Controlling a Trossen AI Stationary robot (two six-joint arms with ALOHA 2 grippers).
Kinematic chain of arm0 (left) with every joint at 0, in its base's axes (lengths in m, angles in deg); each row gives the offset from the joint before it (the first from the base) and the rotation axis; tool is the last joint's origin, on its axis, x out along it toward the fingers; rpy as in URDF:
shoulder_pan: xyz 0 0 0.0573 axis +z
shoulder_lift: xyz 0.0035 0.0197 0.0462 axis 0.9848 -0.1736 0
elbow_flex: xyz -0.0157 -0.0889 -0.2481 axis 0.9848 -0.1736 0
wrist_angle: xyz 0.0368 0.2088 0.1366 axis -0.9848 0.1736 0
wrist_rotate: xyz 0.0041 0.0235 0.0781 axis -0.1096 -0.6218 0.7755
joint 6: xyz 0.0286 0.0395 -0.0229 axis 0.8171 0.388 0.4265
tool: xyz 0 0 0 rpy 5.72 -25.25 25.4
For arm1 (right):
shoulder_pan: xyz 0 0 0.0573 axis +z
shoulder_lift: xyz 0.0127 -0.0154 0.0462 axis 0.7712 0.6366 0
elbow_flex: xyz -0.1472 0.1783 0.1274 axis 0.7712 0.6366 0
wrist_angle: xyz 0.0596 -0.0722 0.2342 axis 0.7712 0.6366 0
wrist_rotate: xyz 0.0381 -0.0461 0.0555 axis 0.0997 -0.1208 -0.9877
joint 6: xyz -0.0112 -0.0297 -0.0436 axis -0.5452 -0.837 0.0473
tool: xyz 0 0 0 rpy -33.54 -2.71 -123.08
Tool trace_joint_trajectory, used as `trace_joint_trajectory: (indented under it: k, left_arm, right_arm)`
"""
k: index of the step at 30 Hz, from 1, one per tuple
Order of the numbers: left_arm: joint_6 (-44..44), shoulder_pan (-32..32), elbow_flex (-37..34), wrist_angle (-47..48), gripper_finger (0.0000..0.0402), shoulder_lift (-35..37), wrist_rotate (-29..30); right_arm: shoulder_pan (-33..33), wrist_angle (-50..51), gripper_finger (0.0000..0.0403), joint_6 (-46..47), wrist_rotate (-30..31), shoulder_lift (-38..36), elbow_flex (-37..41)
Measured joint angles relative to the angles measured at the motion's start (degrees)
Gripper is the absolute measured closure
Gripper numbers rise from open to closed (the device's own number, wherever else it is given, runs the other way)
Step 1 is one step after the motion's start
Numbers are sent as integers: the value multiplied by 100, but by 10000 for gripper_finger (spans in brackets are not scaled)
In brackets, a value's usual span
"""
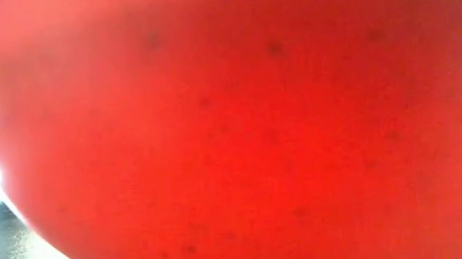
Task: Place and stack bowls onto a shelf
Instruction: Stack the green bowl on the white bowl on the shelf
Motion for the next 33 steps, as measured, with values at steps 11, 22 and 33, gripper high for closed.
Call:
trace_joint_trajectory:
  k: [11, 22, 33]
  left_arm:
    - [-617, 359, -78, 62, 400, -153, -1432]
    - [-1028, 761, -100, 358, 400, -177, -2304]
    - [-1192, 1332, -215, 634, 400, -165, -2577]
  right_arm:
    - [-2, 116, 197, 263, -1384, -2, -20]
    - [-77, 1390, 159, 833, -1588, -45, -17]
    - [-553, 2271, 168, 1072, -1455, -150, -9]
